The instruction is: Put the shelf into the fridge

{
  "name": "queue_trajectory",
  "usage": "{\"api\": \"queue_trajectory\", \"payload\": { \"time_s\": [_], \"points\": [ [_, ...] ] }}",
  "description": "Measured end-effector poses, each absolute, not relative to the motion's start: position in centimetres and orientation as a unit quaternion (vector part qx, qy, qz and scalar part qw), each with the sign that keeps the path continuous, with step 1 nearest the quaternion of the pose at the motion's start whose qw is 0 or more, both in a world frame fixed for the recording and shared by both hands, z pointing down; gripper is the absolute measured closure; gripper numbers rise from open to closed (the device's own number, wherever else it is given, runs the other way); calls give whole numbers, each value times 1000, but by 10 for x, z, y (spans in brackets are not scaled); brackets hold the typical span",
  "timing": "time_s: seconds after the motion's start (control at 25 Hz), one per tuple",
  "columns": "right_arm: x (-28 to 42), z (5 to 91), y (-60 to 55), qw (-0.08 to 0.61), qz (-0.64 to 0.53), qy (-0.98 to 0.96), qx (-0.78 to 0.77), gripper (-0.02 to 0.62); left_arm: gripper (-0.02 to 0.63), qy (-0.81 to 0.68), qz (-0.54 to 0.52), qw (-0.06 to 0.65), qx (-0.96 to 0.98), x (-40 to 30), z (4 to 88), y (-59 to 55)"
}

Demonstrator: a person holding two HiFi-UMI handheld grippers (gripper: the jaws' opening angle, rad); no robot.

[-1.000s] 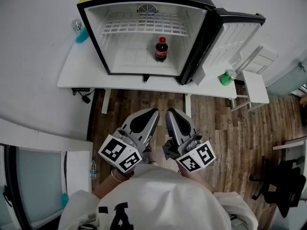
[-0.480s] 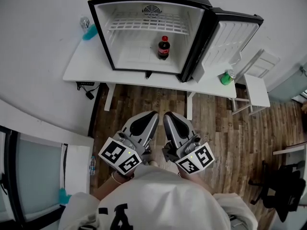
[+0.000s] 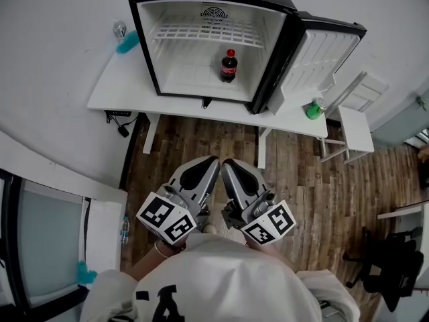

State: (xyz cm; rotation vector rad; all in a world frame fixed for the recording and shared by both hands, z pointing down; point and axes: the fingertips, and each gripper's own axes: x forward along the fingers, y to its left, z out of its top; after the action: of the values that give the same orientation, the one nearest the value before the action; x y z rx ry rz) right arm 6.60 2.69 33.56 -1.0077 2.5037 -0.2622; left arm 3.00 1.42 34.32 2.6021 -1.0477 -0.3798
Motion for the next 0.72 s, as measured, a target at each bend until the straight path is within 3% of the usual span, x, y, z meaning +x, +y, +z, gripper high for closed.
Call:
{"api": "queue_trajectory", "payload": {
  "time_s": [0.72],
  "points": [
    [43,334,87,218,-104,898,-368,560,600,-365,-150,152,906,-3,337,80]
  ]
}}
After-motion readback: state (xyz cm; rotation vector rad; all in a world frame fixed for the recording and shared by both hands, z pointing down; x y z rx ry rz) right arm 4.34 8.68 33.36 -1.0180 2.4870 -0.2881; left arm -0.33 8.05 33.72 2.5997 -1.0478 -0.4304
